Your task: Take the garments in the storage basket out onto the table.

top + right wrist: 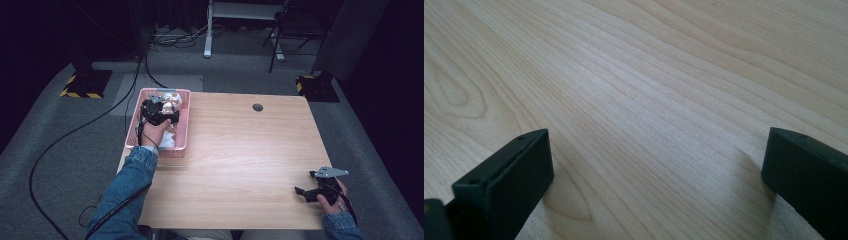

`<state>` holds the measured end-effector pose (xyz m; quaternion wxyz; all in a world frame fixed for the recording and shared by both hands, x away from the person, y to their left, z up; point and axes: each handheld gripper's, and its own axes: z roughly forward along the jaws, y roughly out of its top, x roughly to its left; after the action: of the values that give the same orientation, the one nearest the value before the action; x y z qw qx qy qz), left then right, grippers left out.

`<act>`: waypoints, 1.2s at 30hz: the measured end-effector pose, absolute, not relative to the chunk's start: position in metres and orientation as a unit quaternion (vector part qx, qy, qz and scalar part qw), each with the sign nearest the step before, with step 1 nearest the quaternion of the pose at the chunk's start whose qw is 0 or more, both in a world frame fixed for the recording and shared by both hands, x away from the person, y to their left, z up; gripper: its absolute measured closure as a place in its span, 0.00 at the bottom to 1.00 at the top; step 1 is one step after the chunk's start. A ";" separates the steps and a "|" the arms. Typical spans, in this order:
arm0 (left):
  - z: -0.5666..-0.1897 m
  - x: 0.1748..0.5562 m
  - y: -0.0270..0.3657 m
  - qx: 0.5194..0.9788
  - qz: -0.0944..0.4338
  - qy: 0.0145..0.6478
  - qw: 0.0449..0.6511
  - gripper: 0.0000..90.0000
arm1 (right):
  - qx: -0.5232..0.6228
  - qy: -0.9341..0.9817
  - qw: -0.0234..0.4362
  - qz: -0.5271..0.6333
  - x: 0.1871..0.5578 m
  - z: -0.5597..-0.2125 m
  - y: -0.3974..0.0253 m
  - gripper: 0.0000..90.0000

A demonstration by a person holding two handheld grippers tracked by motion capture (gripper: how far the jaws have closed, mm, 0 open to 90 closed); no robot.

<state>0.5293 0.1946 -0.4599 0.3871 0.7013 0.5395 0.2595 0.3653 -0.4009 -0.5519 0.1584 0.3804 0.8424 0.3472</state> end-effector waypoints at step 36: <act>-0.506 0.566 0.199 0.725 0.221 0.575 0.308 0.12 | 0.382 0.841 0.159 0.347 0.365 -0.552 -0.401 0.00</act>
<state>0.5656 0.1991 -0.5061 0.3075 0.7248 0.5754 0.2214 0.3655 -0.4010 -0.5520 0.1594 0.3824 0.8413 0.3472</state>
